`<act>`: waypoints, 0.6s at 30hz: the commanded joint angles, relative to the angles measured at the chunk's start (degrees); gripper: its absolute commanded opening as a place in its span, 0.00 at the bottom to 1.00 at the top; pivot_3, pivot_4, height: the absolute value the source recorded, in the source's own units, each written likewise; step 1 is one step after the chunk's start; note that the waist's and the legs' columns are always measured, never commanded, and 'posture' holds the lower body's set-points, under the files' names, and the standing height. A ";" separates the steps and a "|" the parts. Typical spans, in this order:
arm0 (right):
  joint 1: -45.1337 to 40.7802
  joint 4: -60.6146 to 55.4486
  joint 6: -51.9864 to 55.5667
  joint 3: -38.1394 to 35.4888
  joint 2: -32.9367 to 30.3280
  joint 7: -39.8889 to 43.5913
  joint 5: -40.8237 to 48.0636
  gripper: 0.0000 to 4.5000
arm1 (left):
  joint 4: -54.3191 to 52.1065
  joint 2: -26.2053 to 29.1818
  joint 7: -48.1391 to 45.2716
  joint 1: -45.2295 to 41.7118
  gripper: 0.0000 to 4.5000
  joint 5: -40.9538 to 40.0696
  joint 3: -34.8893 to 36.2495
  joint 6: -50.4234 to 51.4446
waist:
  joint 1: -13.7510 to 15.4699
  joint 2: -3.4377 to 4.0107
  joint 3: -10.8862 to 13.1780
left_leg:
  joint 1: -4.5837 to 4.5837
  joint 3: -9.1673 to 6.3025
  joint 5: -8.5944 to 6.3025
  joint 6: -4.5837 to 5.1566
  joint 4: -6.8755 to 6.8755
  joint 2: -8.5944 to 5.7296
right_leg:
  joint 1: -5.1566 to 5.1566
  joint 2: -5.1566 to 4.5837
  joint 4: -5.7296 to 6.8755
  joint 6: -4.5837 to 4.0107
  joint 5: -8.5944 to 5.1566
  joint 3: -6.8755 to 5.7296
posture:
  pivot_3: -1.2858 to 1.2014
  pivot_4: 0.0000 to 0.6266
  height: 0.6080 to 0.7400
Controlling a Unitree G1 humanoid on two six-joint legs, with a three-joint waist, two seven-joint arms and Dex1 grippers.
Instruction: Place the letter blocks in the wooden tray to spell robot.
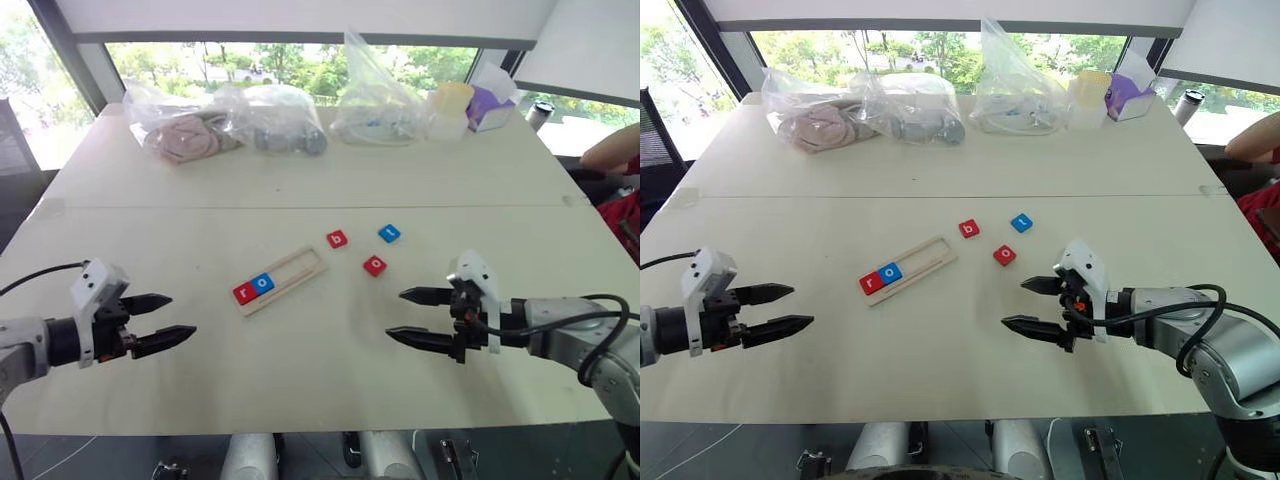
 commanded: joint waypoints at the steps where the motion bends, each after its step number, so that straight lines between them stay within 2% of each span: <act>1: -0.41 -0.67 -0.97 -0.25 -0.39 0.32 0.06 0.95 | -0.93 0.21 0.44 -0.54 1.00 0.29 1.51 -1.32 | -0.01 0.00 0.00 | 0.00 0.00 0.00 0.00 0.00 0.00 | 0.00 0.00 0.00 0.00 0.00 0.00 | 0.52 0.24 0.99; 13: -0.19 -0.86 -1.16 -0.53 -0.07 -0.43 -0.17 0.95 | 0.86 0.77 0.38 -3.04 1.00 0.23 0.67 -0.86 | -0.01 -0.01 0.00 | 0.01 -0.01 0.00 0.00 0.01 0.00 | 0.02 0.02 0.01 0.00 0.01 0.00 | 0.52 0.24 0.99; 18: -1.03 -0.09 -1.76 0.02 -0.40 -0.40 -1.24 0.95 | 3.22 1.97 0.26 -6.62 1.00 2.42 -1.98 -2.57 | 0.00 -0.01 0.00 | 0.01 -0.01 0.00 0.00 0.01 0.00 | 0.03 0.03 0.01 -0.01 0.01 0.00 | 0.52 0.24 0.99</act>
